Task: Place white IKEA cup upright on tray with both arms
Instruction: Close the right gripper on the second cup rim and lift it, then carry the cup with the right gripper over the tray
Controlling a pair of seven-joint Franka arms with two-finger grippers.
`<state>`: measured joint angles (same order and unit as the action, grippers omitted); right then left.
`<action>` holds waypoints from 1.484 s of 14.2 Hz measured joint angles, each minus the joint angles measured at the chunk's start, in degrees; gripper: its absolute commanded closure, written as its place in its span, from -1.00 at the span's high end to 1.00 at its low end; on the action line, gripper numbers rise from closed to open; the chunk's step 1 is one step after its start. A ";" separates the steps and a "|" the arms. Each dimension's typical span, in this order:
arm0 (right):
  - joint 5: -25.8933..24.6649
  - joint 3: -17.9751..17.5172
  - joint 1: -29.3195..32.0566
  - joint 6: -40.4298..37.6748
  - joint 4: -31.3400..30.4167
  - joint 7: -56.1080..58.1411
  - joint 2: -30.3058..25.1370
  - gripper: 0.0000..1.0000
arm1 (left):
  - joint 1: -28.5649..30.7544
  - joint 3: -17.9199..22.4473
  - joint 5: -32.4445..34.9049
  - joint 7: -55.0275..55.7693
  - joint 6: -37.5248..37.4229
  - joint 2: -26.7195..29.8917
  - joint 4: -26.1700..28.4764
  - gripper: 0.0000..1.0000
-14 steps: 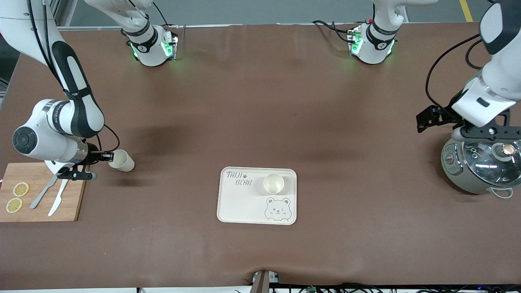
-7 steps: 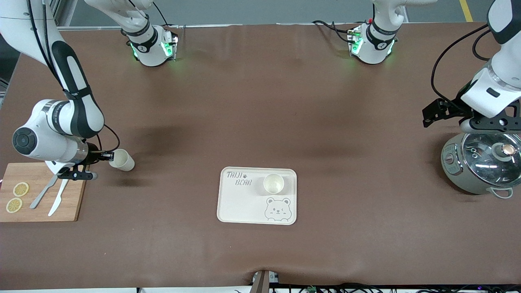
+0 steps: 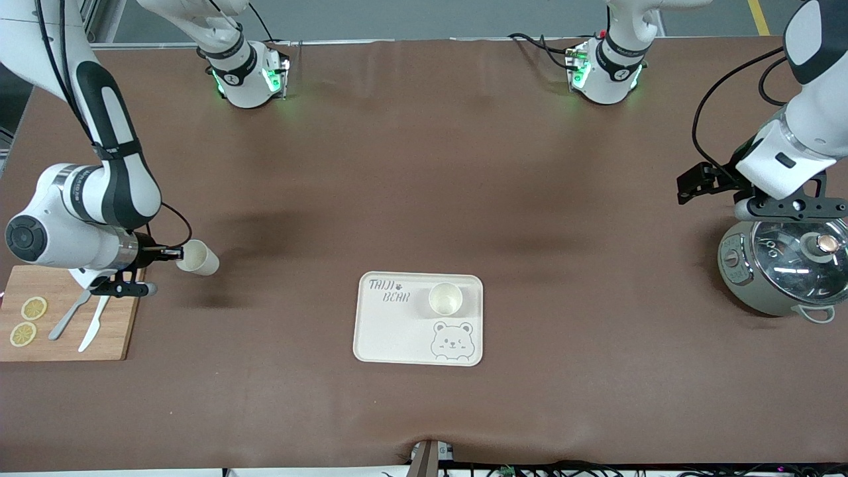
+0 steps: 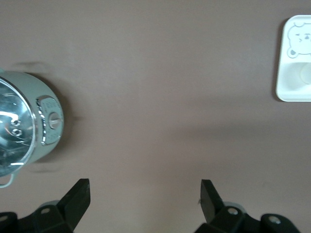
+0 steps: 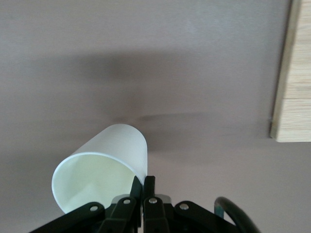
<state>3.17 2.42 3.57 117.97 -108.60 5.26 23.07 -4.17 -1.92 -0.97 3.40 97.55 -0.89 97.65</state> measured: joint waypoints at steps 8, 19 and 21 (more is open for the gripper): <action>0.14 -0.71 -7.10 -3.29 3.74 -14.75 -0.05 -1.00 | -0.01 -1.54 -0.41 -1.84 -0.16 0.46 -0.91 1.00; 10.45 -1.34 -16.16 -6.21 11.91 -33.72 -0.09 -1.00 | 0.12 -1.54 -0.41 -1.89 -0.16 0.49 -2.13 1.00; 10.52 -1.35 -18.12 -6.12 12.14 -38.42 0.09 -1.00 | 0.15 -1.54 -0.41 -1.89 -0.22 0.49 -2.20 1.00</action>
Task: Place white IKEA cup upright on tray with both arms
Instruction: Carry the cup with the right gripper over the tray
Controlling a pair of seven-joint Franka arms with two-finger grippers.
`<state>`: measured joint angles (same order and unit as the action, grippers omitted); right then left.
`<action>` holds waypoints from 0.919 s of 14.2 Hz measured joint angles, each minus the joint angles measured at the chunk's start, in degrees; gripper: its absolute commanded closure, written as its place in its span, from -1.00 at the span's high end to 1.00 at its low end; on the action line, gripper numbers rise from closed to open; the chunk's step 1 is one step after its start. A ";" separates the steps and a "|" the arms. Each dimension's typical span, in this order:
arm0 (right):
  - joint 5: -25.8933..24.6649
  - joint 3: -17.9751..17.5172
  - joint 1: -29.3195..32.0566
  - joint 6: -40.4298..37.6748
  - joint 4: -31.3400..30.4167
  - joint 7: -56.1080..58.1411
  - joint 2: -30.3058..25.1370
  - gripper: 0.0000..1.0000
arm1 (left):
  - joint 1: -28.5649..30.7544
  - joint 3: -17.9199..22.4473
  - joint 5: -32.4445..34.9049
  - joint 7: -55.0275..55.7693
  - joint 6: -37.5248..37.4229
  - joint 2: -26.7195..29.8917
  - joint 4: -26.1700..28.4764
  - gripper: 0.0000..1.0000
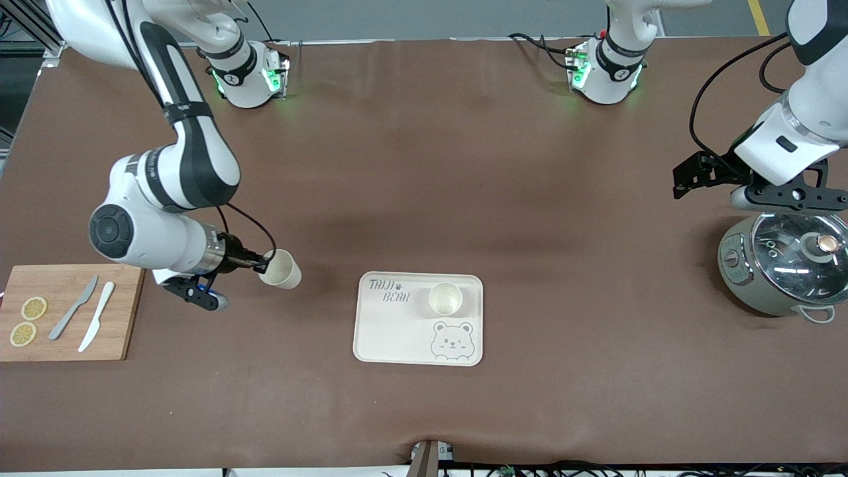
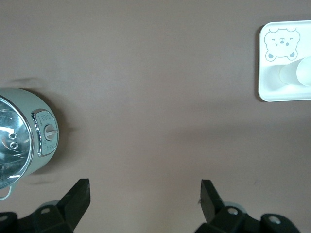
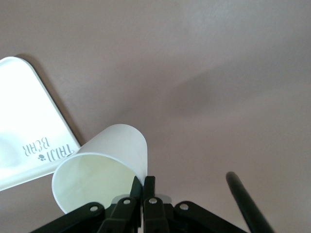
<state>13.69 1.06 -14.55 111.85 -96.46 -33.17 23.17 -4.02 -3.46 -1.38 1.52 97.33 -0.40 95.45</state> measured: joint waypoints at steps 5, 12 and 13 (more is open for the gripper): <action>0.04 -0.06 -5.34 0.15 3.21 -12.31 2.28 -1.00 | 0.26 0.00 0.00 -0.03 -0.01 -0.05 -0.02 1.00; 0.54 -0.07 -9.87 1.74 7.00 -23.77 6.65 -1.00 | 0.26 0.00 0.00 -0.03 0.00 -0.06 -0.51 1.00; 0.55 -0.07 -10.89 2.86 7.73 -25.71 7.73 -1.00 | 0.26 0.00 0.00 -0.03 0.00 -0.06 -0.54 1.00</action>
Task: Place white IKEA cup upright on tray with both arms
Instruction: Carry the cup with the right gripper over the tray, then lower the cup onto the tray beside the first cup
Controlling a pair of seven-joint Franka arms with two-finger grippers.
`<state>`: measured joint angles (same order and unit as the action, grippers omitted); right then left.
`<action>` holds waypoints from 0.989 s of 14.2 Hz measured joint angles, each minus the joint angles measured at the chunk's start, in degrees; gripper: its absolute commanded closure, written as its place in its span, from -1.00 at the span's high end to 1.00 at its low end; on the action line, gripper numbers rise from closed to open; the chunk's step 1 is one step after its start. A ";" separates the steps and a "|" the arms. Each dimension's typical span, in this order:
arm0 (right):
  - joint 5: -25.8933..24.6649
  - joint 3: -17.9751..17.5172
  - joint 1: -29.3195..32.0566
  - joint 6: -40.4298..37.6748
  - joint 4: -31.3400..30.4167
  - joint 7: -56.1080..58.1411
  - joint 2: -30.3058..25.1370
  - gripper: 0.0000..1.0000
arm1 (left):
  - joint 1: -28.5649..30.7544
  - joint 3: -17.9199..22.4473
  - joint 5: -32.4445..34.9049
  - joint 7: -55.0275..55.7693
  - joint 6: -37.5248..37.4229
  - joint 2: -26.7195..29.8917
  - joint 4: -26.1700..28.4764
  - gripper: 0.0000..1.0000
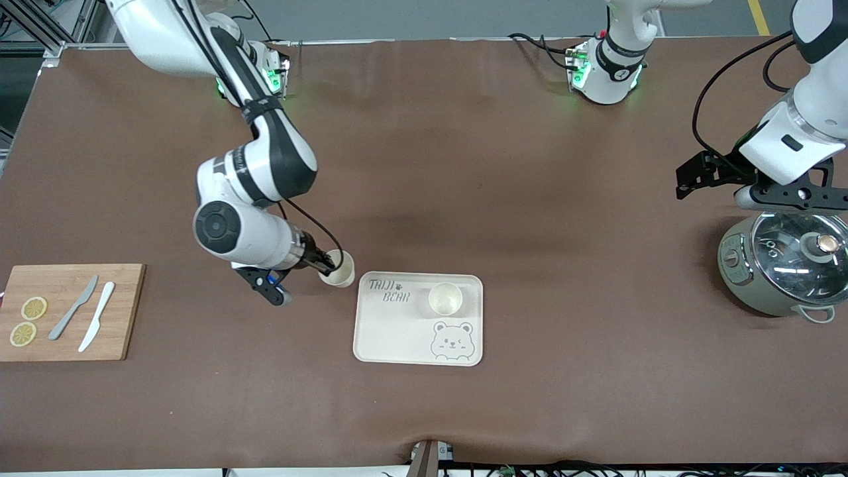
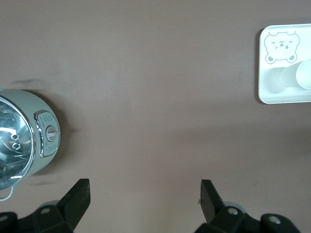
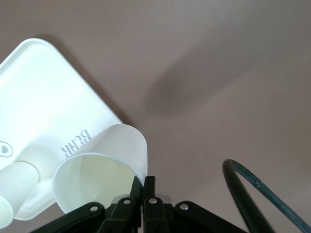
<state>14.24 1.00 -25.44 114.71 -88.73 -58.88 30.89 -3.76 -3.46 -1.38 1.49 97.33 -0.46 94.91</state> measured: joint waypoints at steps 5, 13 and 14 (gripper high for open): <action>0.00 0.25 -1.79 2.48 4.87 -5.76 5.51 -1.00 | 0.00 -0.01 0.00 0.00 0.00 0.00 -0.11 1.00; 0.09 0.26 -2.07 8.60 5.89 -9.51 8.68 -1.00 | 0.20 0.00 0.00 0.00 0.00 0.00 -0.19 1.00; 0.10 0.18 -2.46 8.80 5.91 -10.31 8.83 -1.00 | 0.21 0.00 0.00 0.00 0.00 0.00 -0.19 1.00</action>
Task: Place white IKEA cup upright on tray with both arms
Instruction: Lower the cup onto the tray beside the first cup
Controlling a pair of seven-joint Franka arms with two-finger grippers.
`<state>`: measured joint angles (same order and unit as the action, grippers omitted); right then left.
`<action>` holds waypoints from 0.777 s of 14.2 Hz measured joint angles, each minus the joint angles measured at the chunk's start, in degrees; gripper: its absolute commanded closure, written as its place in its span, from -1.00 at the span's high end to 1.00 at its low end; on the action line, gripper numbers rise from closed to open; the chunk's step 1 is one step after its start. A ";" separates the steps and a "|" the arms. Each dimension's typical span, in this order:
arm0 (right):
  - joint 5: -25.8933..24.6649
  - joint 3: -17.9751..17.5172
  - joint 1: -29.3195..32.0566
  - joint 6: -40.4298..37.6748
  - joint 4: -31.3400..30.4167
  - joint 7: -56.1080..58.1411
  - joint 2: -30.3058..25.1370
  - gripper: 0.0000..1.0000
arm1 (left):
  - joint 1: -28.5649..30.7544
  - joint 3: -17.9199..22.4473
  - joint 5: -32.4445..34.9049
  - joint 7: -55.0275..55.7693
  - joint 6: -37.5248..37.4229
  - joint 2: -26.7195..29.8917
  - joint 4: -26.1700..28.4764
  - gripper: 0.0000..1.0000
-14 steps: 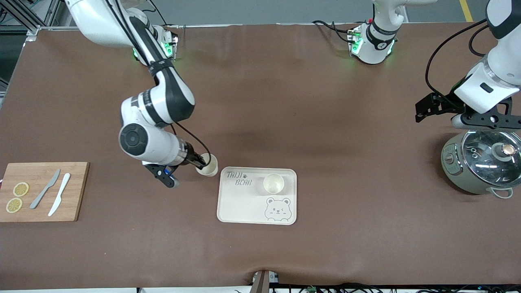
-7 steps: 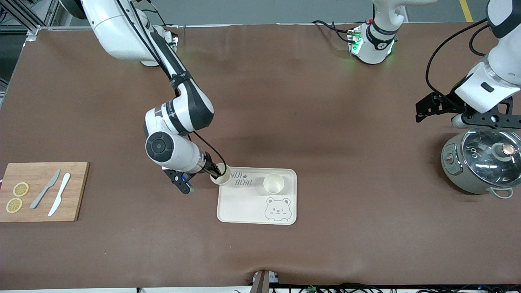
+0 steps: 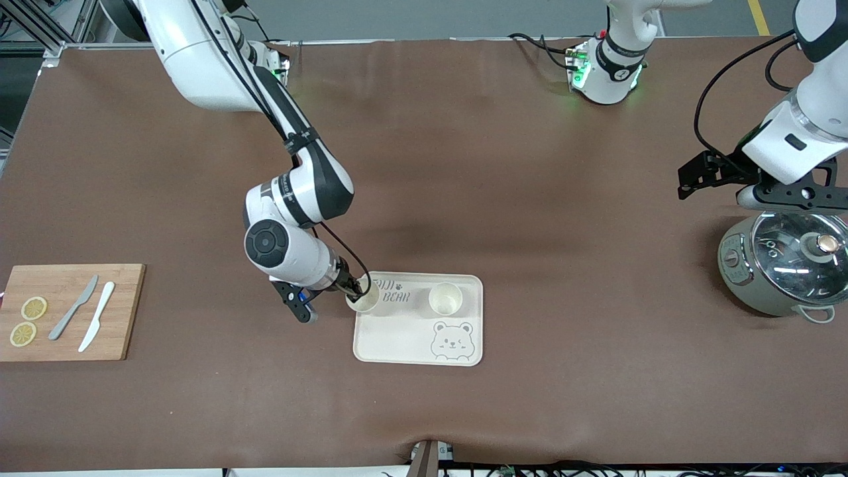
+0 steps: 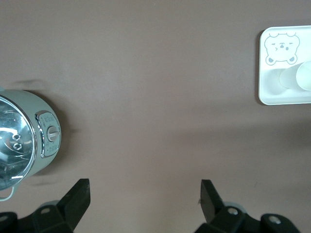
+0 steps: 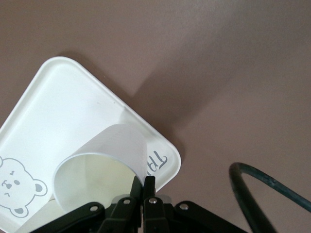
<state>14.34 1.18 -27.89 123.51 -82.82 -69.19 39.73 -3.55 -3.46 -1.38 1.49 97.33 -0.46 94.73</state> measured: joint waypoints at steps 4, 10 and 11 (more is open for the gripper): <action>0.03 -0.08 -2.54 2.22 0.10 -3.46 1.50 -1.00 | 0.05 0.00 0.00 0.00 0.00 -0.04 0.00 1.00; 0.03 0.00 -3.35 2.91 0.46 -3.86 3.00 -0.85 | 0.21 0.00 0.00 0.00 0.00 -0.13 0.00 1.00; 0.03 0.04 -3.35 2.99 0.46 -3.86 3.04 -0.30 | 0.21 0.00 0.00 0.00 0.00 -0.15 0.00 1.00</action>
<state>14.37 1.21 -31.24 126.49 -82.36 -73.05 42.77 -3.34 -3.46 -1.38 1.49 97.33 -0.62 94.72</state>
